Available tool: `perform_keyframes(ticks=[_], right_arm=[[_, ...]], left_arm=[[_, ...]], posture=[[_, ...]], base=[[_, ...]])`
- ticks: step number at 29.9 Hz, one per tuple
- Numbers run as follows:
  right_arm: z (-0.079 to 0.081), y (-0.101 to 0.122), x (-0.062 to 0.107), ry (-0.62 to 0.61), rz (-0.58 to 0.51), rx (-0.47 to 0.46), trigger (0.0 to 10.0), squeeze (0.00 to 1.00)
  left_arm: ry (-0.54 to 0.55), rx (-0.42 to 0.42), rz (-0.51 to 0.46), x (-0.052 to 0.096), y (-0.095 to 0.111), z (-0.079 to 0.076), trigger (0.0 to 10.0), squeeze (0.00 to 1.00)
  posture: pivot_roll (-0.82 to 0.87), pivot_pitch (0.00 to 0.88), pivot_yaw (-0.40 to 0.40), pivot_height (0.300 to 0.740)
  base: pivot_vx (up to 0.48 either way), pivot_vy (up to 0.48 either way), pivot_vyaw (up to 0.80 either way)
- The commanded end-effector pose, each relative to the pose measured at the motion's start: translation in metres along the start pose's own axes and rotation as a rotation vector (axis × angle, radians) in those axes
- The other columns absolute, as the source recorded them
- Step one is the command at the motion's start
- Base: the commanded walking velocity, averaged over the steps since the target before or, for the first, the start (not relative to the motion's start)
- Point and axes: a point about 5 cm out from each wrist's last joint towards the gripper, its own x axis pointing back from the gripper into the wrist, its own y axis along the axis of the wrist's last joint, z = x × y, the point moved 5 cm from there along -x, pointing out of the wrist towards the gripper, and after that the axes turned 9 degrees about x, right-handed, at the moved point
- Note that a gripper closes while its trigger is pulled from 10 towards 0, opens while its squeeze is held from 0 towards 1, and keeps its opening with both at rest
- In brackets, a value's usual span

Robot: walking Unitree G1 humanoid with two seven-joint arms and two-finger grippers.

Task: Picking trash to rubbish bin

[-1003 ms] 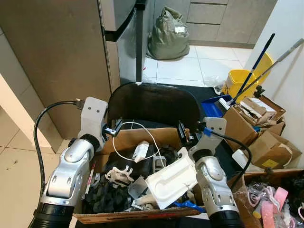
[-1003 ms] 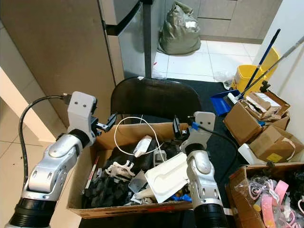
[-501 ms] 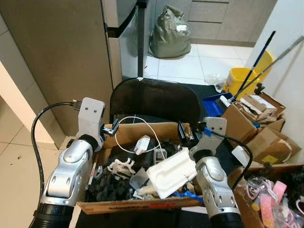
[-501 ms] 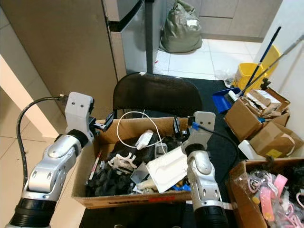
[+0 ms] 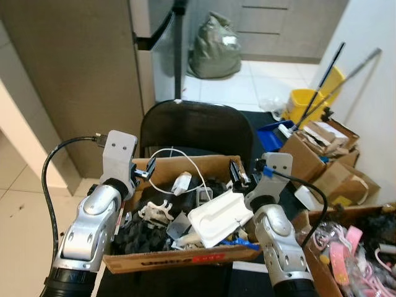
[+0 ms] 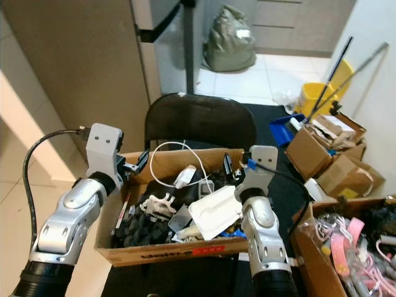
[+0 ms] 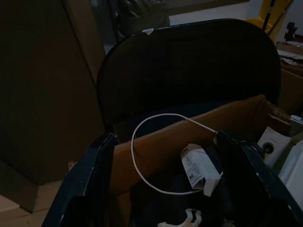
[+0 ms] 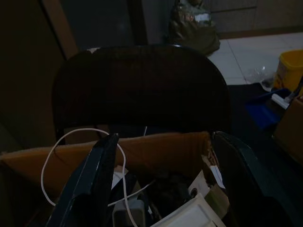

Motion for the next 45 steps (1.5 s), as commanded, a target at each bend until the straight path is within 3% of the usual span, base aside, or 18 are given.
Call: perform_keyframes(ticks=[1,33,45], right_arm=[[-0.001,-0.002,0.001,-0.003,0.014,0.001,10.0,0.0],[-0.018,-0.017,0.01,-0.083,0.083,0.016,10.0,0.0],[-0.018,-0.017,0.012,-0.085,0.088,0.016,10.0,0.0]], left_arm=[[0.004,-0.001,0.007,0.0,-0.004,0.002,10.0,0.0],[-0.023,-0.035,0.005,0.0,-0.005,-0.003,10.0,0.0],[-0.002,-0.03,0.011,0.0,-0.006,-0.002,10.0,0.0]], posture=[[0.02,0.131,0.011,0.74],[0.01,0.114,0.028,0.74],[0.01,0.115,0.03,0.74]], base=[[0.0,0.0,-0.51],[0.0,0.0,-0.79],[0.0,0.0,-0.8]])
